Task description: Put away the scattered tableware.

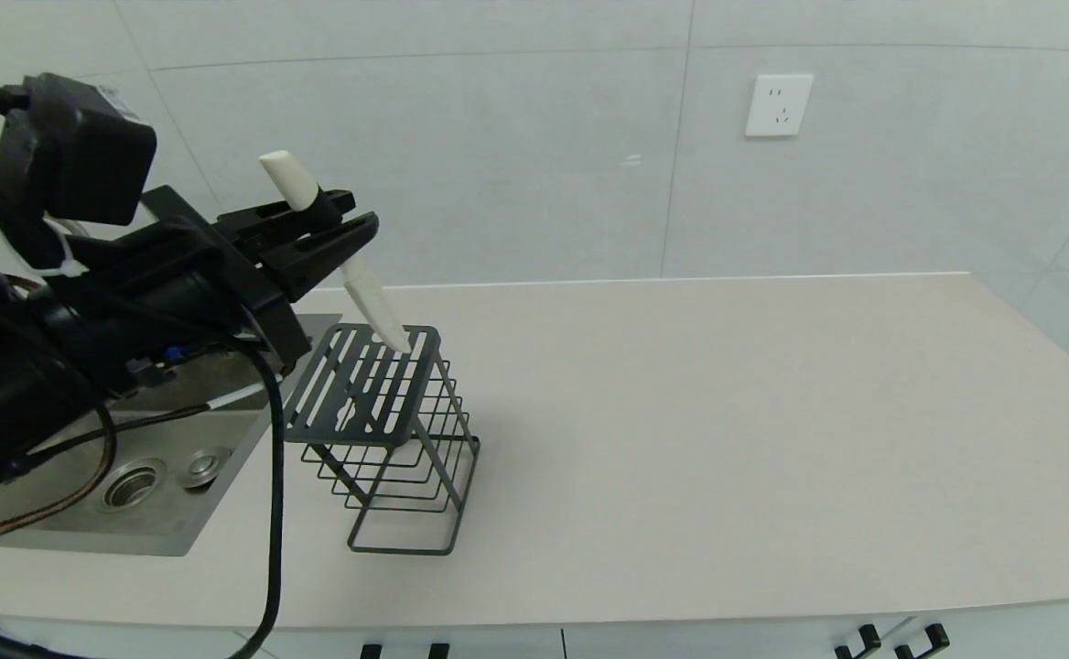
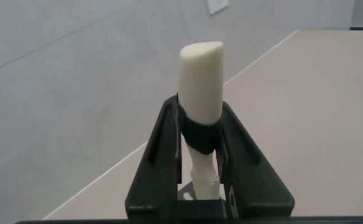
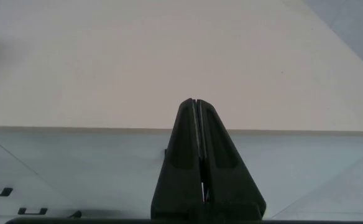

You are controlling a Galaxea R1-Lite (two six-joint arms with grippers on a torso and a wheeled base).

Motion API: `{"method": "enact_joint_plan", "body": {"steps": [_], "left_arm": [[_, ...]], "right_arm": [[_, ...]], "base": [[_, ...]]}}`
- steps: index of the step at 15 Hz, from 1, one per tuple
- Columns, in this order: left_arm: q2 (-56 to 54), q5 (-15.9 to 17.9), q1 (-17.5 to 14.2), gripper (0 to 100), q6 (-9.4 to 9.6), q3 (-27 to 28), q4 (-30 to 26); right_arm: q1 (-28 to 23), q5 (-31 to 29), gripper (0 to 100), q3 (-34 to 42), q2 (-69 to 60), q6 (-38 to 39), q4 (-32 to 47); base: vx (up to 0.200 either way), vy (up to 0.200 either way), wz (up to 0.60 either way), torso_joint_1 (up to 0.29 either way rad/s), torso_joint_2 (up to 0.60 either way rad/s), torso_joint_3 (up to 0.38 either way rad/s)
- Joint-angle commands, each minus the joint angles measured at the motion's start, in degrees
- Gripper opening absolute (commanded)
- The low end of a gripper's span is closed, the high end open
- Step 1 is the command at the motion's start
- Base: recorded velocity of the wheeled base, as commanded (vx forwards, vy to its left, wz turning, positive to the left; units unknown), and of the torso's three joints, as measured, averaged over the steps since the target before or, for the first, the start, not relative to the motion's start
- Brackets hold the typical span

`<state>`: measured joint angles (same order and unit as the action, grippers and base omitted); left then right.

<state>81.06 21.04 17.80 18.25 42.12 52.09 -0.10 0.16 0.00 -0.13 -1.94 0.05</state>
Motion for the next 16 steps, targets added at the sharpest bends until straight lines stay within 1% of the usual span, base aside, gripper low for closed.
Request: {"method": "enact_joint_plan", "body": {"steps": [1, 6, 8, 16], "left_arm": [[0.3, -0.1, 0.9, 0, 0.03, 0.8, 0.0], [2.1, 0.1, 0.4, 0, 0.03, 0.8, 0.2], [3.5, 0.2, -0.2, 0, 0.03, 0.7, 1.8], [3.7, 0.1, -0.2, 0, 0.03, 0.7, 2.0]], "right_arm": [[0.0, 0.0, 0, 0.0, 0.1, 0.0, 0.0], [0.0, 0.0, 0, 0.0, 0.1, 0.1, 0.0], [0.0, 0.0, 0, 0.0, 0.1, 0.1, 0.0], [-0.1, -0.1, 0, 0.0, 0.1, 0.2, 0.0]], "base": [[0.000, 0.000, 0.00, 0.000, 0.00, 0.000], [0.000, 0.000, 0.00, 0.000, 0.00, 0.000], [0.000, 0.000, 0.00, 0.000, 0.00, 0.000], [0.000, 0.000, 0.00, 0.000, 0.00, 0.000]]}}
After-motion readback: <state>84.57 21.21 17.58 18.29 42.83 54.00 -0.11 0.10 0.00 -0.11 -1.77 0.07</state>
